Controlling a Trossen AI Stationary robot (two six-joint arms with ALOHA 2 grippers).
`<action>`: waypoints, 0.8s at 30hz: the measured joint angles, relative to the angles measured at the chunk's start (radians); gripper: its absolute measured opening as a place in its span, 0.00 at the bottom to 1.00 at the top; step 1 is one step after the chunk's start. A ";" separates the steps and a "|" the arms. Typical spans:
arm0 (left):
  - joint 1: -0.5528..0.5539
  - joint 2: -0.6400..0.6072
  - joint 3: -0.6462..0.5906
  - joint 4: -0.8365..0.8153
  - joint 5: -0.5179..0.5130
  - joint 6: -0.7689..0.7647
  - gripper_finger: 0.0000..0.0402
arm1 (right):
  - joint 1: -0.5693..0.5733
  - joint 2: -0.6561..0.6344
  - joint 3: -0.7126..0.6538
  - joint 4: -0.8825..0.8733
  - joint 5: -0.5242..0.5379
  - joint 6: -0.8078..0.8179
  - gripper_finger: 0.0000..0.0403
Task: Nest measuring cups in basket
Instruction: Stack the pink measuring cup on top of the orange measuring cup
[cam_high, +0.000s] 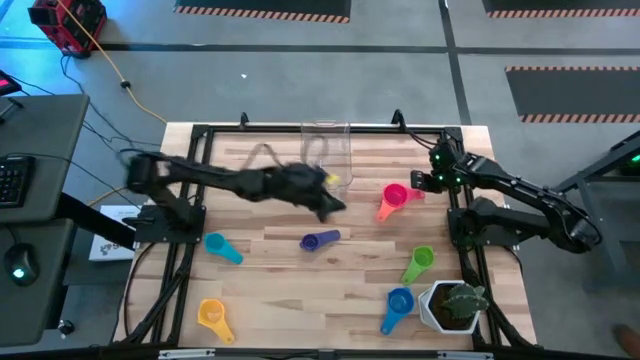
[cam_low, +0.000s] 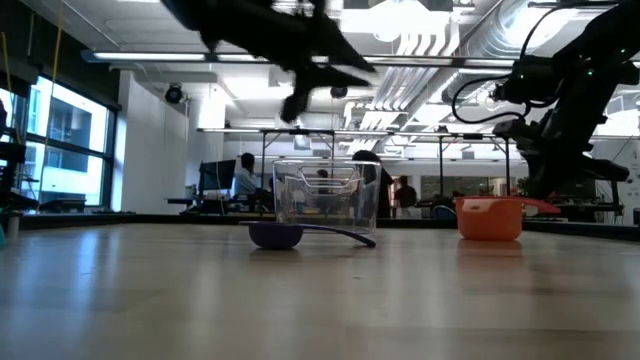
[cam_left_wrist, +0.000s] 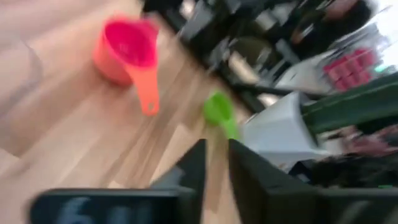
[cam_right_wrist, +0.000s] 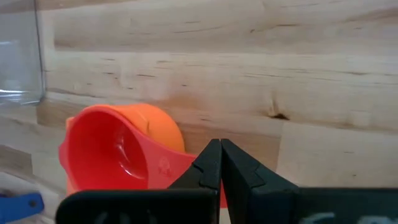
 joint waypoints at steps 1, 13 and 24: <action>-0.011 0.054 0.039 -0.012 0.000 0.001 0.04 | 0.000 0.001 0.000 0.000 0.000 0.000 0.00; -0.063 0.425 0.431 -0.252 -0.278 0.273 0.00 | 0.000 0.003 0.000 0.001 0.009 0.000 0.00; -0.147 0.544 0.462 -0.083 -0.535 0.814 0.00 | 0.000 0.003 0.000 0.013 0.010 0.002 0.00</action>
